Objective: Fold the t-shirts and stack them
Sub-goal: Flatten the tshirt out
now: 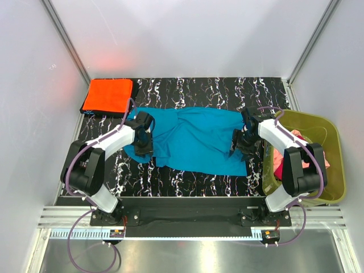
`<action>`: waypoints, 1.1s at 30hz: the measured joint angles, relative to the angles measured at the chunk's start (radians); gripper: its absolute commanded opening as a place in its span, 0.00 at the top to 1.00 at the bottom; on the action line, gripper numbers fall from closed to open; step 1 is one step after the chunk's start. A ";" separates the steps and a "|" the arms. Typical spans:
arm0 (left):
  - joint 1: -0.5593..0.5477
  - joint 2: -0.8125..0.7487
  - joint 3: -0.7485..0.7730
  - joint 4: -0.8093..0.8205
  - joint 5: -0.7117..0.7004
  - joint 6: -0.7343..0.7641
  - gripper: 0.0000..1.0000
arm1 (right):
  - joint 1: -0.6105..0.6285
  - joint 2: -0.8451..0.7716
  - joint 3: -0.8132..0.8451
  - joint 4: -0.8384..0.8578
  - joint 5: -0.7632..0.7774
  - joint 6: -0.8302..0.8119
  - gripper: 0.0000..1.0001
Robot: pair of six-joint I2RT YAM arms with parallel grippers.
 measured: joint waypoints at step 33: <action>0.000 -0.041 0.026 -0.023 -0.026 0.024 1.00 | 0.000 0.008 0.009 0.000 -0.004 0.002 0.35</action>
